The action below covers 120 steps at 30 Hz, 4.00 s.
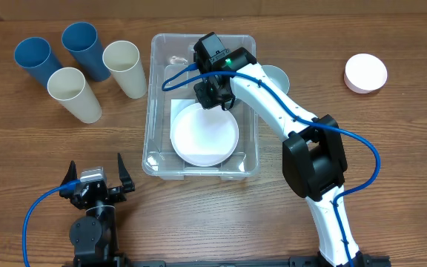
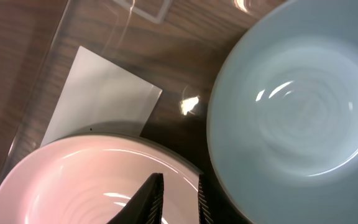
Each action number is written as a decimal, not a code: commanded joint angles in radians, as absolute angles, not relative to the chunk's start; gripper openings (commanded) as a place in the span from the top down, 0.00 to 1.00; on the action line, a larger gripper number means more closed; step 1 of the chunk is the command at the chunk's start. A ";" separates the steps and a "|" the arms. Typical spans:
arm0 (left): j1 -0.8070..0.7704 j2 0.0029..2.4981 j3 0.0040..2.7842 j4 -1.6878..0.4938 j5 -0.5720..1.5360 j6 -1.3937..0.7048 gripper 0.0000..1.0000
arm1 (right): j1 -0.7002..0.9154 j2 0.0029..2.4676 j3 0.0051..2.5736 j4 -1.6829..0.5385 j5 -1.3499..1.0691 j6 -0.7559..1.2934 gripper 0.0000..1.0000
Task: Pack container
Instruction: 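Carry the light-blue bowl into the bin's upper area and release it, then move the right gripper to the grey bowl and grasp its rim, then carry the grey bowl into the bin and set it on the light-blue bowl, then move the right gripper to the pink bowl and grasp its rim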
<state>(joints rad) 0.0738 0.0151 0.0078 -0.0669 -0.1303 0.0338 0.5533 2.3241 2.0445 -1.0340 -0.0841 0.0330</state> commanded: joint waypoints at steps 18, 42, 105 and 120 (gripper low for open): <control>0.079 0.006 0.005 -0.065 -0.122 0.049 0.00 | 0.556 2.317 2.148 -1.024 -0.133 0.003 0.79; 0.079 0.006 0.005 -0.065 -0.122 0.049 0.00 | 0.073 2.320 2.101 -1.242 -0.049 0.499 0.41; 0.079 0.006 0.005 -0.065 -0.122 0.049 0.00 | 0.477 2.148 2.215 -1.174 0.224 0.345 0.45; 0.079 0.006 0.005 -0.065 -0.122 0.049 0.00 | -0.256 2.106 2.231 -1.284 0.045 0.624 0.36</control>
<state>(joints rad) 0.0738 0.0151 0.0078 -0.0669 -0.1307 0.0338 -0.2264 2.1105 2.2993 -1.3247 0.1047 0.6384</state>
